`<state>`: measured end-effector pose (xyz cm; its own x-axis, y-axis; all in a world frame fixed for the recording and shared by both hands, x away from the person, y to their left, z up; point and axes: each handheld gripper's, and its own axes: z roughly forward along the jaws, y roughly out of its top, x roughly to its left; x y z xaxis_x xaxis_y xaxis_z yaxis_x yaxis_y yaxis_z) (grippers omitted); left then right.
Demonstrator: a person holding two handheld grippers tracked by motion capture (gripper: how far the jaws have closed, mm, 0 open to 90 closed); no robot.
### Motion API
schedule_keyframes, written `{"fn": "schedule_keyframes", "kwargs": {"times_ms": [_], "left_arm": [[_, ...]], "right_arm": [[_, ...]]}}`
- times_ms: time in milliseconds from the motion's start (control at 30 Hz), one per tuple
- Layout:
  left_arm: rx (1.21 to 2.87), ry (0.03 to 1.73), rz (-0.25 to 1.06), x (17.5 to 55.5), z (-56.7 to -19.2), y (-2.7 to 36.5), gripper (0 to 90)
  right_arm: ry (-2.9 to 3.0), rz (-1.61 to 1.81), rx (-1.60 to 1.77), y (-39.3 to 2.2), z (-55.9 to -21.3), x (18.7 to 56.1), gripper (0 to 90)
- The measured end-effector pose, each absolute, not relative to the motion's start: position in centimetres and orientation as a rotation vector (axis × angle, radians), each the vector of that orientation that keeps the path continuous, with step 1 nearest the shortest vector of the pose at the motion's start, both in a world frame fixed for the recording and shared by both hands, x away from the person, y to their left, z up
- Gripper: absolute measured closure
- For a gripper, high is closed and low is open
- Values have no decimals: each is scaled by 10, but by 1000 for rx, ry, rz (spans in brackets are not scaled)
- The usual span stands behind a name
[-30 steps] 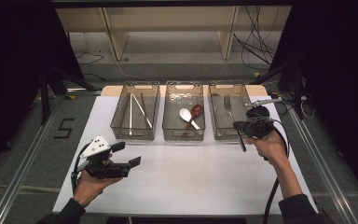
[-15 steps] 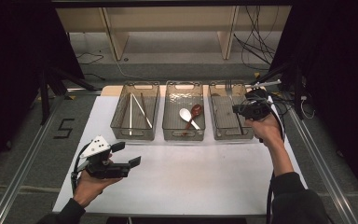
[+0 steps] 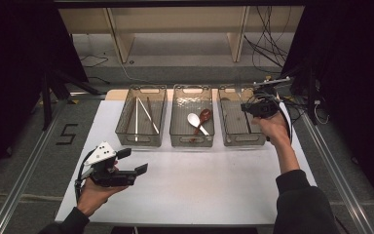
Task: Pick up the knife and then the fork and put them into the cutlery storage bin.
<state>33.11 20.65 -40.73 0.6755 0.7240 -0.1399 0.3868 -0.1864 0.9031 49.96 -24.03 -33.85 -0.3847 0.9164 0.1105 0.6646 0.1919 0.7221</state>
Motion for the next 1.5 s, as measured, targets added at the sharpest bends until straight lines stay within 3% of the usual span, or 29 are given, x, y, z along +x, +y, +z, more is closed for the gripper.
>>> {"fn": "schedule_keyframes", "kwargs": {"times_ms": [667, 1500], "left_arm": [[1804, 883, 385, 331, -407, 206, 156], [1802, 881, 384, 331, -407, 207, 156]], "right_arm": [[2080, 989, 1535, -230, -338, 522, 847], [2073, 940, 1607, -220, -360, 536, 846]]}}
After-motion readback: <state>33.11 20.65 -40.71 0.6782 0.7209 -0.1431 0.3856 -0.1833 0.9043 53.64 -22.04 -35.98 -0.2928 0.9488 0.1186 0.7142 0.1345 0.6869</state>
